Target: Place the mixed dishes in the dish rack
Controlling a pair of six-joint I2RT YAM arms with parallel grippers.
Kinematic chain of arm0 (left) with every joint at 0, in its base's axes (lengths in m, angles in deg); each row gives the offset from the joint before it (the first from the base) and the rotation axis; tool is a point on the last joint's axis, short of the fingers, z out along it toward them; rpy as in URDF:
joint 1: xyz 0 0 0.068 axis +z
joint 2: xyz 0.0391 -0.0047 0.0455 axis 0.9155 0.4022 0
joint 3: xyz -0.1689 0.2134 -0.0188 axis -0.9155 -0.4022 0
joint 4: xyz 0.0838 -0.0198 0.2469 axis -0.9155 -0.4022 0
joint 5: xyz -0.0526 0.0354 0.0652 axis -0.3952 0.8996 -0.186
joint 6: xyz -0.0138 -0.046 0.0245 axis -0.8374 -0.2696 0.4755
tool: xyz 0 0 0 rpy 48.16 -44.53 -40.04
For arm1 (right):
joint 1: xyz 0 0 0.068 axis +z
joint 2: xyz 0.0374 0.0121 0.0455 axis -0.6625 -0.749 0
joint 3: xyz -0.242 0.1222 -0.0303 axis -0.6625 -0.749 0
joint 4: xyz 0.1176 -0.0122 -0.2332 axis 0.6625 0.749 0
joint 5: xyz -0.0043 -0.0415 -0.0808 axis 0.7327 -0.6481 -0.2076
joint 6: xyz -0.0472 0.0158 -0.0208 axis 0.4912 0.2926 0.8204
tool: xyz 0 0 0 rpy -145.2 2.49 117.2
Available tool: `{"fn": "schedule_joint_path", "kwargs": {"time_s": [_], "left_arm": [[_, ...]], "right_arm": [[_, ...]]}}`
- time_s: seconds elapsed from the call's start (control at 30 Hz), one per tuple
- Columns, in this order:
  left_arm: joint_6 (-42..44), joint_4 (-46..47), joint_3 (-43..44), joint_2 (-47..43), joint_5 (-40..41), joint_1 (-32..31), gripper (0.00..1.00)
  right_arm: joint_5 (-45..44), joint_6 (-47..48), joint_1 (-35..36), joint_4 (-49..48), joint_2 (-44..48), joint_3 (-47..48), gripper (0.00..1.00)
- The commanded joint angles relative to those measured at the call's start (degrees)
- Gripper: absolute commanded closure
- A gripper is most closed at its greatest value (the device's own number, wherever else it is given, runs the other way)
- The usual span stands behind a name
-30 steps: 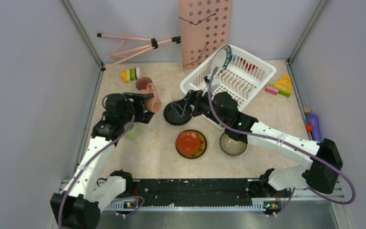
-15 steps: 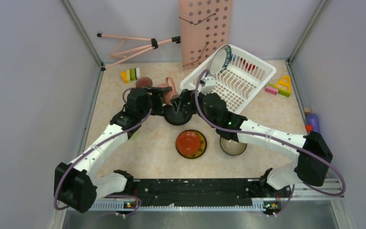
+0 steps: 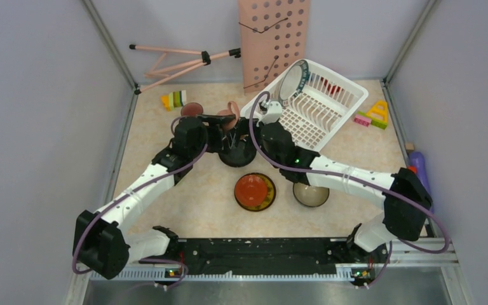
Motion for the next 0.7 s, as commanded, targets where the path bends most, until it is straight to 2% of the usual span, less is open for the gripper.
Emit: {"fn": "schedule_joint_path", "kwargs": {"time_s": [0.0, 0.07, 0.2, 0.3, 0.33, 0.43, 0.47, 0.53, 0.57, 0.63, 0.67], "left_arm": [[-1.64, 6.07, 2.59, -2.29, -3.78, -0.4, 1.0], [-2.25, 2.72, 2.75, -3.07, -3.87, -0.67, 1.0], [-2.82, 2.27, 2.19, -4.51, -4.94, -0.83, 1.0], [-2.86, 1.78, 2.34, -4.98, -5.53, -0.93, 1.0], [-2.89, 1.85, 2.34, -4.92, -5.7, -0.98, 1.0], [-2.77, 3.36, 2.68, -4.0, -7.27, -1.05, 1.0], [-2.24, 3.61, 3.12, -3.56, -7.69, -1.06, 1.0], [-0.75, 3.34, 4.11, -3.09, -7.42, -1.05, 0.99], [-0.15, 2.82, 4.5, -3.16, -7.04, -1.06, 0.92], [0.43, 1.66, 4.83, -3.58, -5.9, -1.06, 0.64], [0.38, 1.5, 4.55, -4.04, -5.19, -1.07, 0.54]], "right_arm": [[-1.87, 0.13, 0.21, -1.79, -1.58, 3.41, 0.04], [-0.28, 0.43, -0.06, -2.94, -2.04, 3.14, 0.05], [0.5, 0.92, -0.21, -2.79, -3.17, 3.77, 0.08], [0.72, 0.77, -0.47, -2.92, -3.4, 3.75, 0.18], [0.81, 0.88, -0.57, -2.95, -3.41, 3.71, 0.25], [2.3, 1.64, -0.87, -2.41, -3.33, 4.15, 0.72], [2.42, 1.59, -1.1, -1.5, -3.28, 4.38, 0.84], [2.59, 1.14, -1.72, 0.02, -2.76, 4.6, 0.98], [2.91, 0.86, -2.11, 0.52, -2.38, 4.51, 1.0], [4.01, 0.25, -3.28, 1.18, -1.21, 4.04, 1.0], [4.46, -0.12, -3.86, 1.55, -0.66, 3.87, 1.0]]}}
